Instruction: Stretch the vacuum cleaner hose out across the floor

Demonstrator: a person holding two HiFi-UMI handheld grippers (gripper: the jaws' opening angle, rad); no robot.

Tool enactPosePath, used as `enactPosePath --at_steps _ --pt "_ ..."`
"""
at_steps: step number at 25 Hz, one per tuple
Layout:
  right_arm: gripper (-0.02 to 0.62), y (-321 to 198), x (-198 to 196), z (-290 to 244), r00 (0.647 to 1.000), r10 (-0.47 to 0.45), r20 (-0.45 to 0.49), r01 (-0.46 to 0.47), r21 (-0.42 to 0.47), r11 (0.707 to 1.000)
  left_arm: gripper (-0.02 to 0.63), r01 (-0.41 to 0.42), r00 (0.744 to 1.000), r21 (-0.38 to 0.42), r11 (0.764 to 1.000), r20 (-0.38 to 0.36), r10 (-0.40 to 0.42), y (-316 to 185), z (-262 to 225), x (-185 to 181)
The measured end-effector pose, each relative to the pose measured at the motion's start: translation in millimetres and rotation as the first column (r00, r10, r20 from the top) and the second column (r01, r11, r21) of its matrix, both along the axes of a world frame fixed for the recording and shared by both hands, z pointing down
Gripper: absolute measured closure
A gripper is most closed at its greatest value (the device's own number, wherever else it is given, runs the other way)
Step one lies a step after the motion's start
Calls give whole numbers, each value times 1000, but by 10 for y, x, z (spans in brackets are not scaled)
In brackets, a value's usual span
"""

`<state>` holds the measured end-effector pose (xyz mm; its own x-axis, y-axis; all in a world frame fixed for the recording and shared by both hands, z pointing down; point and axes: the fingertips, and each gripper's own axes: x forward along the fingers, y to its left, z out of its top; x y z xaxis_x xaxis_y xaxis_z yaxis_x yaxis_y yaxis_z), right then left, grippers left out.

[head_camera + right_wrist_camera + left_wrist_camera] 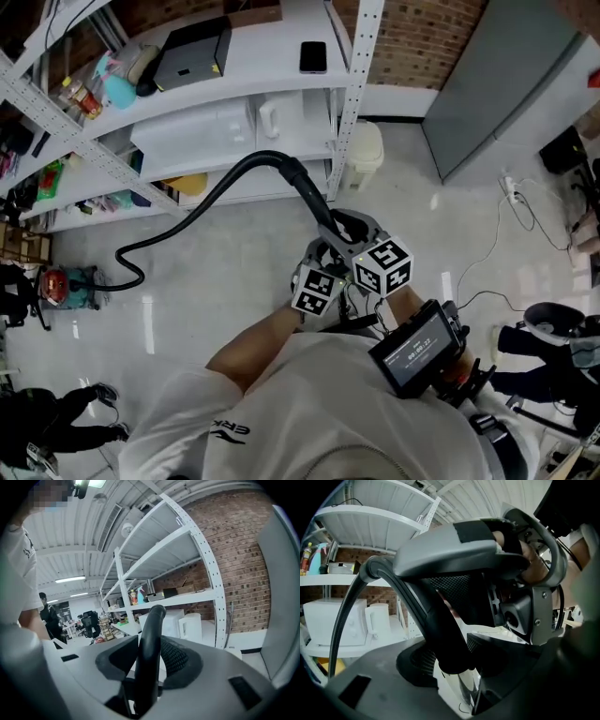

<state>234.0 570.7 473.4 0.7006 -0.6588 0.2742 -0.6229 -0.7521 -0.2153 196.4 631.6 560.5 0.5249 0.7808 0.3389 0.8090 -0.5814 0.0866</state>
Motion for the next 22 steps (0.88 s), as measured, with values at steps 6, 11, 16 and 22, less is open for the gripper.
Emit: enactPosePath --at_steps 6,11,16,22 --pt "453 388 -55 6 995 -98 -12 98 12 995 422 94 996 1 996 12 -94 446 27 13" --pt "453 735 -186 38 992 -124 -21 125 12 992 420 103 994 5 995 29 -103 813 78 -107" --pt "453 1117 -203 74 995 -102 -13 102 32 994 420 80 996 22 997 37 -81 1172 122 -151" --pt "453 1370 253 199 996 -86 11 85 40 996 420 58 996 23 998 63 -59 1418 274 269"
